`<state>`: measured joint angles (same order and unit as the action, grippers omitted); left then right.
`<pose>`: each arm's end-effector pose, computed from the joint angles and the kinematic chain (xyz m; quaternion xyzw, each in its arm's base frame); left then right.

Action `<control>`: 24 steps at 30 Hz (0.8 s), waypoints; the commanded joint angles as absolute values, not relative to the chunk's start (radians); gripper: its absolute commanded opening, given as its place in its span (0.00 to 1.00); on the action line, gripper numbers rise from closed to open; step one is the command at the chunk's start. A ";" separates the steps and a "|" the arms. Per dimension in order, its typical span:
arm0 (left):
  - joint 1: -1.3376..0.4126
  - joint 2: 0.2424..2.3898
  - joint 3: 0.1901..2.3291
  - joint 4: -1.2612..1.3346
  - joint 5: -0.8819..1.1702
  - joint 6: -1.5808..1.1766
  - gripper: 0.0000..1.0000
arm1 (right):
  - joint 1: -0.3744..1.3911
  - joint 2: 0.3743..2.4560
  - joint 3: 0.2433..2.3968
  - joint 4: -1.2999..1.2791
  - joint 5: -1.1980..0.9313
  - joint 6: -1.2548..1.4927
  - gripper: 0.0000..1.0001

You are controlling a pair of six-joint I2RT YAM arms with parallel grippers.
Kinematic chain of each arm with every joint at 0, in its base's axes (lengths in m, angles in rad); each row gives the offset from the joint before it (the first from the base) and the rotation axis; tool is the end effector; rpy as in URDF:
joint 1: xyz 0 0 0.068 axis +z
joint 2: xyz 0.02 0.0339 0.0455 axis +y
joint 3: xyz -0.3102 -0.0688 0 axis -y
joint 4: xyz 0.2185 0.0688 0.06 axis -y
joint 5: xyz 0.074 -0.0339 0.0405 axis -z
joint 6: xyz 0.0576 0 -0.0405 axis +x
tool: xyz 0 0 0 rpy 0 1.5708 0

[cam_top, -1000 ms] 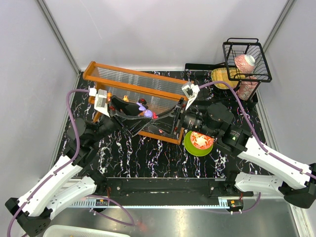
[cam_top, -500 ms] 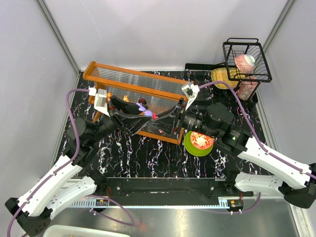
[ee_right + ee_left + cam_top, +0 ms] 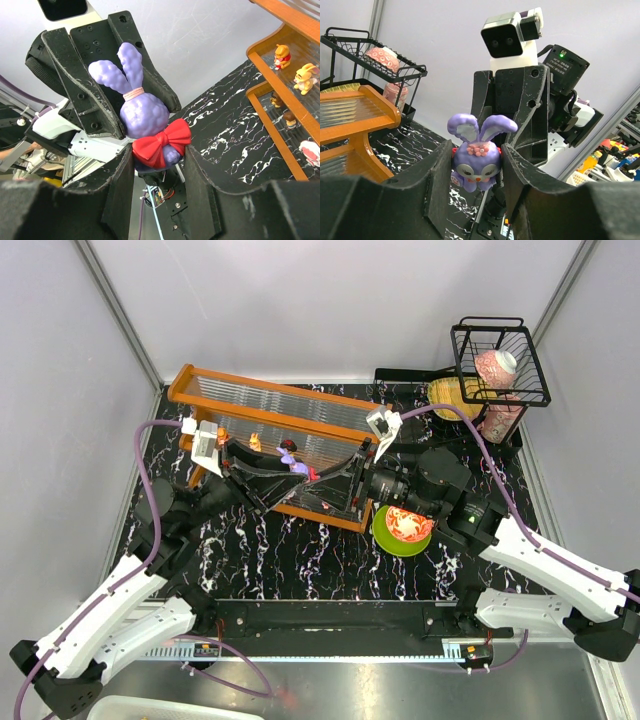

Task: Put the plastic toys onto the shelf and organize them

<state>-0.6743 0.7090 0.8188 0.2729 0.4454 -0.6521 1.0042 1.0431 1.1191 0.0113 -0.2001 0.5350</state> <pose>0.0720 -0.0893 0.4461 0.1891 0.5438 -0.5950 0.5608 0.1015 0.1809 0.4693 -0.2279 0.6367 0.5589 0.4799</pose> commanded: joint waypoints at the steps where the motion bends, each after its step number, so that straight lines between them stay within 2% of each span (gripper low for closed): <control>1: -0.672 0.713 0.864 0.318 0.443 -0.649 0.37 | 1.002 1.032 1.121 0.067 -0.219 0.523 0.00; 2: -0.672 0.713 0.862 0.319 0.445 -0.652 0.32 | 1.002 1.031 1.120 0.067 -0.219 0.523 0.00; 10: -0.672 0.713 0.864 0.318 0.462 -0.657 0.09 | 1.002 1.029 1.118 0.077 -0.219 0.526 0.01; 13: -0.672 0.709 0.861 0.313 0.459 -0.658 0.00 | 1.002 1.029 1.120 0.074 -0.219 0.526 0.23; 14: -0.672 0.706 0.859 0.304 0.457 -0.657 0.00 | 1.002 1.026 1.121 0.071 -0.216 0.523 0.38; 17: -0.670 0.693 0.857 0.273 0.440 -0.641 0.00 | 1.002 1.012 1.138 0.028 -0.173 0.508 0.55; 20: -0.672 0.687 0.877 0.217 0.434 -0.614 0.00 | 1.002 0.974 1.161 -0.047 -0.123 0.476 0.62; 21: -0.670 0.689 0.885 0.207 0.433 -0.609 0.00 | 1.002 0.965 1.172 -0.061 -0.098 0.468 0.69; 24: -0.672 0.683 0.887 0.190 0.420 -0.597 0.00 | 1.000 0.924 1.189 -0.132 -0.052 0.431 0.78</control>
<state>-0.6746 0.7017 0.8291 0.1932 0.4438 -0.6273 1.0012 0.9920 1.1210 -0.0605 -0.1402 0.4950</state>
